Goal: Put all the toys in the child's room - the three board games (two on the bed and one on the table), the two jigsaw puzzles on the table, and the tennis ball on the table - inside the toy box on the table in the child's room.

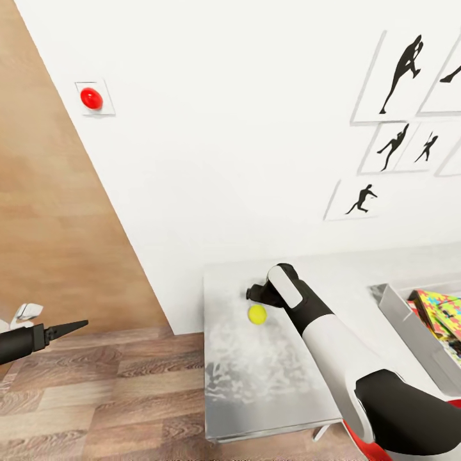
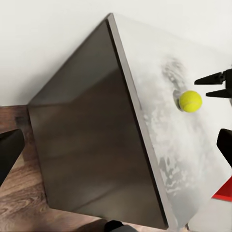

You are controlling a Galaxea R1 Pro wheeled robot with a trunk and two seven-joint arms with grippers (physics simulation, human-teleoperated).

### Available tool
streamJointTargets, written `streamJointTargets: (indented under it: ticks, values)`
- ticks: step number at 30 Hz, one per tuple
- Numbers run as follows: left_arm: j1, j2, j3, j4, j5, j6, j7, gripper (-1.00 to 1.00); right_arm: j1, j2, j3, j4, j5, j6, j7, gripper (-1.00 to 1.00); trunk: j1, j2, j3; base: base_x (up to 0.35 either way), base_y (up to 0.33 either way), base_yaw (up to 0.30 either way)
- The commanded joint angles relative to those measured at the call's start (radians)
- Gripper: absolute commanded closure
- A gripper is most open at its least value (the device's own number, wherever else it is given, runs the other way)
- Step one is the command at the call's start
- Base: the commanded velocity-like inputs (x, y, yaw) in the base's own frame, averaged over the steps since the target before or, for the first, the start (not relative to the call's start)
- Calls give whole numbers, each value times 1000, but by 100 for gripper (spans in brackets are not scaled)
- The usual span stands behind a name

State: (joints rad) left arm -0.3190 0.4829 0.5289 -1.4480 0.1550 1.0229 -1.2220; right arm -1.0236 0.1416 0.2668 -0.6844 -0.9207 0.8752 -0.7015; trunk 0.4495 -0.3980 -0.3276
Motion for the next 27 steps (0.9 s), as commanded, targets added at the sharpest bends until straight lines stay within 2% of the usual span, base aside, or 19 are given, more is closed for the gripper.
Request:
streamJointTargets:
  ticks: [1,21,27]
  values:
    - [-1,0,0,0,2,6,-2,-100,-1,0,3,0,-10,1,-10,-100,1,-2,-3,0,0,0]
    - [-1,0,0,0,2,6,-3,-100,3,-1,3,1,-10,1,-7,-100,1,-2,-36,-13,0,0]
    - [-1,0,0,0,2,6,-3,-100,3,-1,3,2,-10,1,-5,-100,1,-2,-39,-40,0,0]
